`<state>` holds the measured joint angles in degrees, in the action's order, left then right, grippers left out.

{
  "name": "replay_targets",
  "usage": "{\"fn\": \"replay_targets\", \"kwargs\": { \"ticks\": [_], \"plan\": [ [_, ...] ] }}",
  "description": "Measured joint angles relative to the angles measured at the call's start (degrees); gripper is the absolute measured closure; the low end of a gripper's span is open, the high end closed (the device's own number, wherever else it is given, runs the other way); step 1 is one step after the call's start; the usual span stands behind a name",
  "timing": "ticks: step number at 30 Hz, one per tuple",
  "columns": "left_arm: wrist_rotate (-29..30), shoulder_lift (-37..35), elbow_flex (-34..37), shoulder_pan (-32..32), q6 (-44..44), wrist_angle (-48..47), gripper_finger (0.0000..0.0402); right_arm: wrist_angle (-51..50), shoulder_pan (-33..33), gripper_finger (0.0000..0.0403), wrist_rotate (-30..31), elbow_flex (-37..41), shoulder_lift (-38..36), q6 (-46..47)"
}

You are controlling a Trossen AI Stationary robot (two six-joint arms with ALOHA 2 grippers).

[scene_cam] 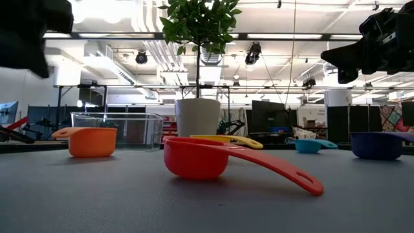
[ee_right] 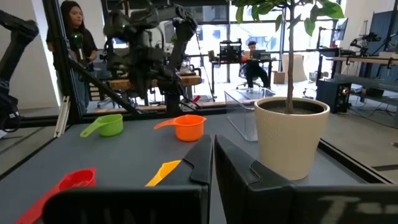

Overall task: Nest measuring cups in basket
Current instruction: Stack the green measuring cup on top of the orange measuring cup

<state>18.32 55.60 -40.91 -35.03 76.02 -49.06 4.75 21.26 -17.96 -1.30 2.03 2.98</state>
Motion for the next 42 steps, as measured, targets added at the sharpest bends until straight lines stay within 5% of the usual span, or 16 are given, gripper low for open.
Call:
{"fn": "replay_targets", "kwargs": {
  "ticks": [5, 19, 30, 42],
  "plan": [
    [-4.77, 7.11, -1.31, -1.33, 3.64, 0.16, 0.0377, 0.00, 0.01, 0.0394, 0.00, 0.00, 0.00, 0.00],
    [-15.99, 23.32, -12.94, -4.80, 2.23, -9.72, 0.0186, 0.00, 0.02, 0.0394, 0.02, 0.00, 0.01, 0.00],
    [-19.72, 22.84, -8.53, -12.07, 14.48, -11.20, 0.0182, 0.00, 0.00, 0.0394, 0.02, 0.00, 0.00, 0.00],
    [-22.43, 22.42, -1.90, -12.08, 13.06, -2.94, 0.0191, 0.00, 0.01, 0.0394, 0.01, 0.01, 0.01, 0.00]
  ]
}}
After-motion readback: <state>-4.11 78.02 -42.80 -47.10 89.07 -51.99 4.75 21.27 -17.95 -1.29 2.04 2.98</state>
